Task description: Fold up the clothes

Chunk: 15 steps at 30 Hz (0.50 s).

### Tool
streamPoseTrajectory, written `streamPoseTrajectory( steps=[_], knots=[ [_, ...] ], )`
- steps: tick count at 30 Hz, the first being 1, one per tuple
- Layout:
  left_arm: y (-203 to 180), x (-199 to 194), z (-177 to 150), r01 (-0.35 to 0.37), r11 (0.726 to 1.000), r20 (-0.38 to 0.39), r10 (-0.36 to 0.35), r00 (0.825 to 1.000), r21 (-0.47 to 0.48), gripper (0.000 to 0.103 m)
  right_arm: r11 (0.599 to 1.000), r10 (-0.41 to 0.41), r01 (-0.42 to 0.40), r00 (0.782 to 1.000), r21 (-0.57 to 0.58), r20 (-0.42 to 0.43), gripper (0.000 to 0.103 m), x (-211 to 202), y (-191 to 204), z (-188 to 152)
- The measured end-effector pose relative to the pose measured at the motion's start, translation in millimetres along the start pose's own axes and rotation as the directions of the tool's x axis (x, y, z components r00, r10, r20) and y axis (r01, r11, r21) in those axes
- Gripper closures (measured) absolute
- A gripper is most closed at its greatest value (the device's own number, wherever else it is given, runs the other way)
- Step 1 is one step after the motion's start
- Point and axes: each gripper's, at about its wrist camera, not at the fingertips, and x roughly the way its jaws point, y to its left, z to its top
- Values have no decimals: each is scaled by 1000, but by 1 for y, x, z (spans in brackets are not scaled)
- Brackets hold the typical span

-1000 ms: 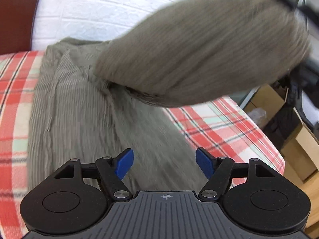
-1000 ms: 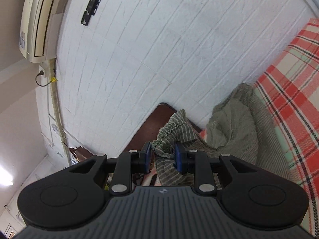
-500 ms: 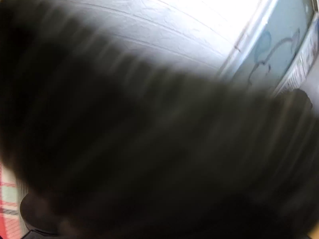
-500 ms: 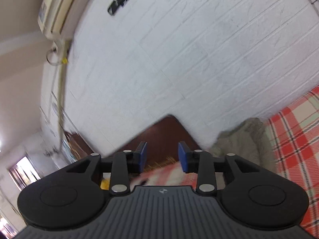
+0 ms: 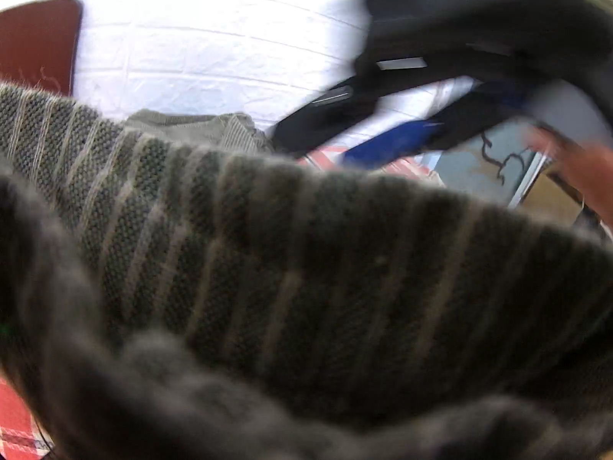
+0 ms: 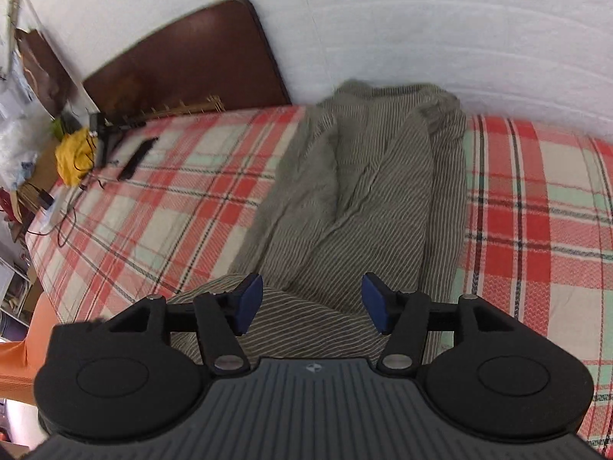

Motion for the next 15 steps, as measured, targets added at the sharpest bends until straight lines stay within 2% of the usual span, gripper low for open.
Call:
streamPoseTrajectory(
  steps=[3,8,12,14,15],
  knots=[
    [-9,2,-3,-4,998,6,3,1000,56,21,999,-34,38,994,35,-102,41,35,7,17],
    [-22,9,-8,17,990,-3,-17,1000,138,21,998,-59,59,976,-3,-209,35,69,32,27],
    [-26,15,-11,44,986,-13,-42,999,159,21,995,-82,65,959,-74,-269,34,78,55,36],
    [-28,18,-14,55,983,-22,-52,998,173,21,991,-93,62,951,-115,-295,30,80,66,40],
    [-29,20,-15,61,981,-27,-57,998,182,21,984,-130,83,942,-159,-309,29,82,70,40]
  ],
)
